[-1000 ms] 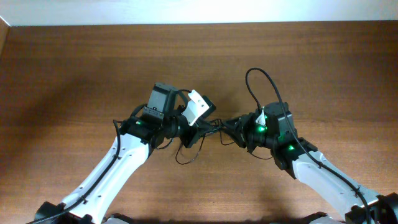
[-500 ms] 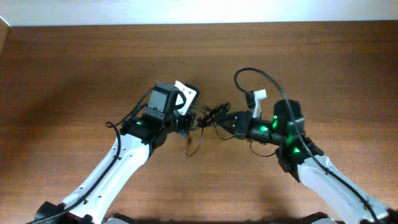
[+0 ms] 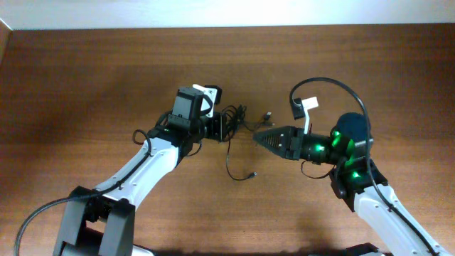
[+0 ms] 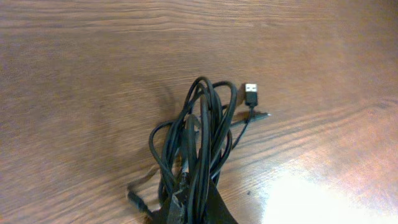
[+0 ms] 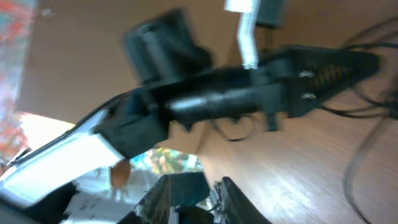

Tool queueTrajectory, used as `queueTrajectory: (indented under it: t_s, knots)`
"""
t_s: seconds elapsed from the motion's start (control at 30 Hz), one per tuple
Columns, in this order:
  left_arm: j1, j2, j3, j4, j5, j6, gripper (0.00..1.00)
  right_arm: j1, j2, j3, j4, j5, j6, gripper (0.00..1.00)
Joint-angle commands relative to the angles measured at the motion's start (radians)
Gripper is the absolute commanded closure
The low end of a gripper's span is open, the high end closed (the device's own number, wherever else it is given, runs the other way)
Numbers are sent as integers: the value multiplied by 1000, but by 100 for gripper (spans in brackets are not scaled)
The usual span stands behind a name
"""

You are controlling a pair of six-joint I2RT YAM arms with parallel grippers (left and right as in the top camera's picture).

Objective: Untangle cables

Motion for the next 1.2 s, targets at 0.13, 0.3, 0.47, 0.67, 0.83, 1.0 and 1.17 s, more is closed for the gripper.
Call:
queueTrajectory:
  t_s: [0.13, 0.3, 0.47, 0.67, 0.83, 1.0, 1.17]
  knots:
    - [-32, 10, 2, -211, 115, 372, 99, -2, -3, 0, -347, 354, -30, 62]
    - [-49, 166, -2, -202, 119, 242, 100, -2, -3, 0, -383, 368, -31, 53]
    - [-49, 259, -2, -131, 119, 146, 100, -2, -3, 0, -452, 361, -47, 1]
    - [-49, 259, -1, -109, 137, 68, 100, 158, 151, -2, -629, 528, 85, 21]
    - [-49, 259, -1, -108, 212, 69, 100, 191, 315, -2, -476, 669, 251, 20]
    - [-49, 259, -1, -109, 266, 85, 100, 191, 417, -2, -295, 724, 323, 30]
    - [-49, 259, -2, -109, 311, 130, 100, 188, 423, -1, -288, 662, 294, 96]
